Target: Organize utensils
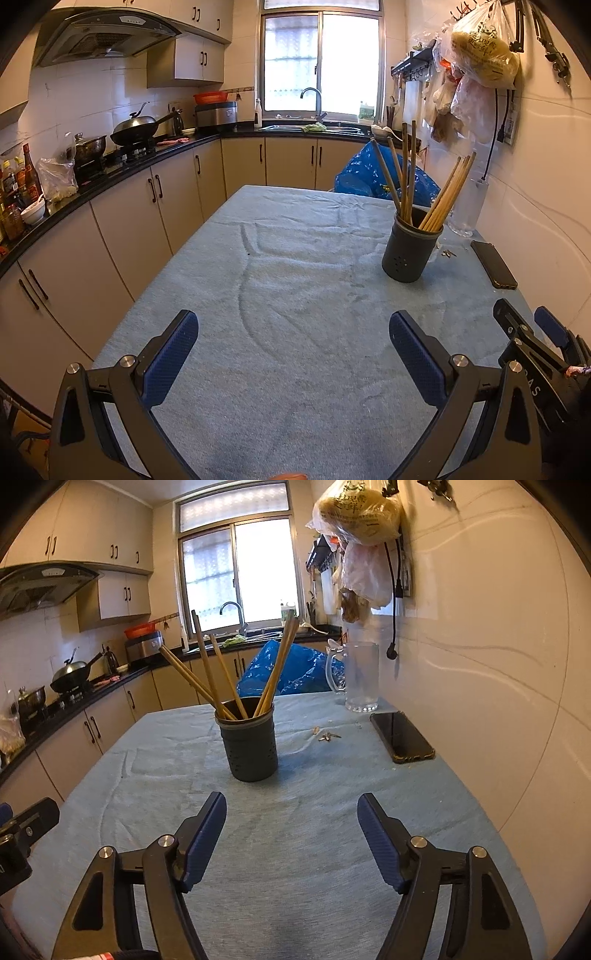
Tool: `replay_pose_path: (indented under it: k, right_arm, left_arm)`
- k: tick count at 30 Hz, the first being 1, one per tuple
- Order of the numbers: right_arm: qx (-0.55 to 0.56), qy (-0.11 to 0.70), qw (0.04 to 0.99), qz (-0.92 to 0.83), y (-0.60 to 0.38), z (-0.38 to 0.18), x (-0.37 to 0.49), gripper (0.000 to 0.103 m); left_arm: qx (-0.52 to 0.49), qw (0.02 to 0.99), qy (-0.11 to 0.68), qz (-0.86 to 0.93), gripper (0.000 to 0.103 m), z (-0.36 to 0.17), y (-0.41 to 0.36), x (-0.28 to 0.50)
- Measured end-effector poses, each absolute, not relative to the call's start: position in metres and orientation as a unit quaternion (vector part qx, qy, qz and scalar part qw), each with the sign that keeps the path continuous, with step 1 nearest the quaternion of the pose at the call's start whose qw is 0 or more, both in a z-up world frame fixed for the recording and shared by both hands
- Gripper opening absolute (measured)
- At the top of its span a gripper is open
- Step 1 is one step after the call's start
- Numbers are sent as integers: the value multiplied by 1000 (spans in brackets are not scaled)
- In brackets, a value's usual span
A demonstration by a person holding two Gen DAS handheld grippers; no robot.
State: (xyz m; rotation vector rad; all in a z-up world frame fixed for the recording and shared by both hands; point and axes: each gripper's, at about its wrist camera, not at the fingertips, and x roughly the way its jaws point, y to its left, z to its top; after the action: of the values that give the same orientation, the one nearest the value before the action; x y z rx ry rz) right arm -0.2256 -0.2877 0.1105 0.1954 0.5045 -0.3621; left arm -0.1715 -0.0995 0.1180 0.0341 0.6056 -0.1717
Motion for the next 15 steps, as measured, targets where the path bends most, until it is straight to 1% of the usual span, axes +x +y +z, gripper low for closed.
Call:
replay_pose_path:
  k: [15]
  right_arm:
    - [84, 248, 947, -187, -289, 111, -228, 82]
  left_arm:
    - [14, 948, 304, -92, 103, 117, -97, -174]
